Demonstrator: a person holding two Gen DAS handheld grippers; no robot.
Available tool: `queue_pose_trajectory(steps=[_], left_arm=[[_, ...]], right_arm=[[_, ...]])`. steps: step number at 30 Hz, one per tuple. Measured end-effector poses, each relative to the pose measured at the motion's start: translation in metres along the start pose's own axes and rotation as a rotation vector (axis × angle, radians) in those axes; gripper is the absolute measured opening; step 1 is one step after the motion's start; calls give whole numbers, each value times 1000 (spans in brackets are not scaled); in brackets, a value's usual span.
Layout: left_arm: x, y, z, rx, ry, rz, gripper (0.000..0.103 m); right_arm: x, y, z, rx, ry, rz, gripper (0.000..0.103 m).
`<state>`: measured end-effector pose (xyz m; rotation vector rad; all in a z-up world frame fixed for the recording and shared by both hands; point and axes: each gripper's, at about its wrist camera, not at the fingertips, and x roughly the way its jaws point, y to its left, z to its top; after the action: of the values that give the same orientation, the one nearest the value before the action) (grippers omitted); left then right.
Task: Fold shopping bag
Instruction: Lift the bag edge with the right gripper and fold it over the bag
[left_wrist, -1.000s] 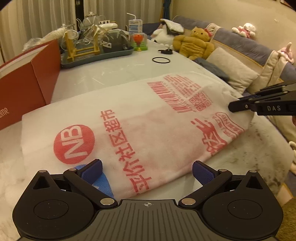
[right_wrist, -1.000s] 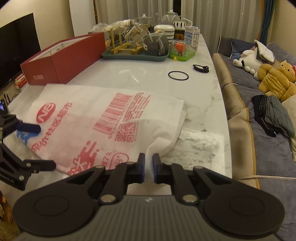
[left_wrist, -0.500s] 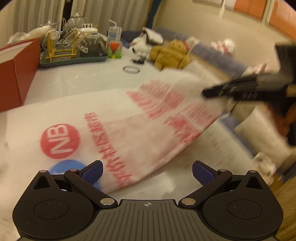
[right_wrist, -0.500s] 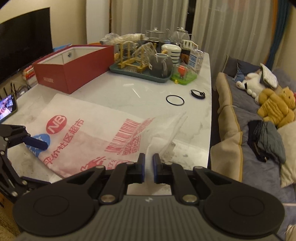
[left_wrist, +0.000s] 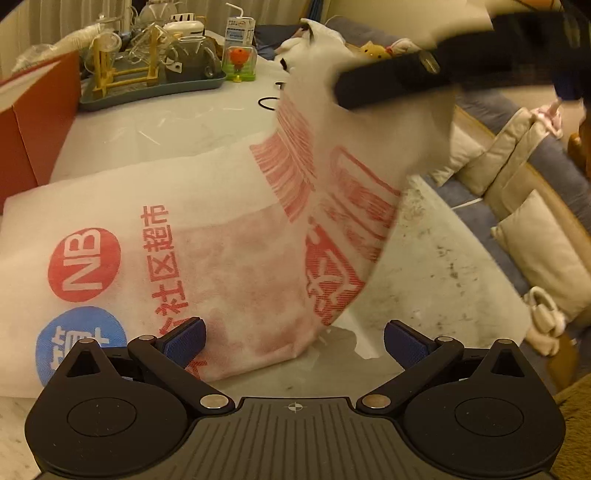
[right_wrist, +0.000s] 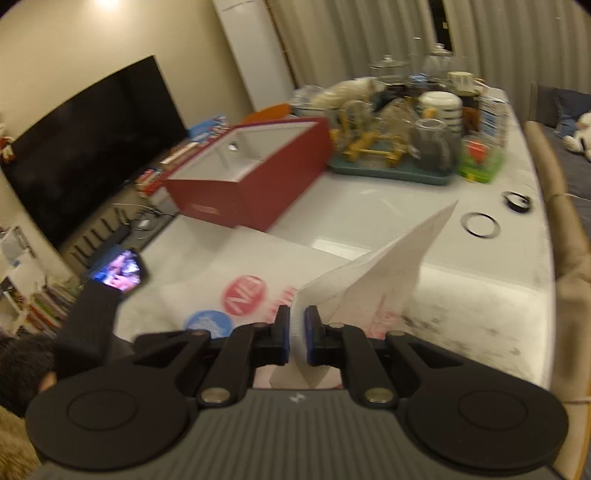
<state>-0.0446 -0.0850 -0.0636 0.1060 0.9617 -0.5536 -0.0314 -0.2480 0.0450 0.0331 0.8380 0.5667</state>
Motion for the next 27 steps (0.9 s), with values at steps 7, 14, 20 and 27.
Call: queue_pose_trajectory(steps=[7, 14, 20, 27], left_arm=[[-6, -6, -4, 49, -7, 17, 103], [-13, 5, -2, 4, -25, -14, 103], [-32, 20, -4, 3, -60, 112, 103], [-33, 50, -21, 52, 18, 179, 103]], right_arm=[[28, 29, 26, -7, 33, 152, 8], [50, 49, 40, -47, 93, 212, 8], [60, 62, 42, -90, 125, 204, 8], [73, 77, 45, -115, 161, 232, 8]])
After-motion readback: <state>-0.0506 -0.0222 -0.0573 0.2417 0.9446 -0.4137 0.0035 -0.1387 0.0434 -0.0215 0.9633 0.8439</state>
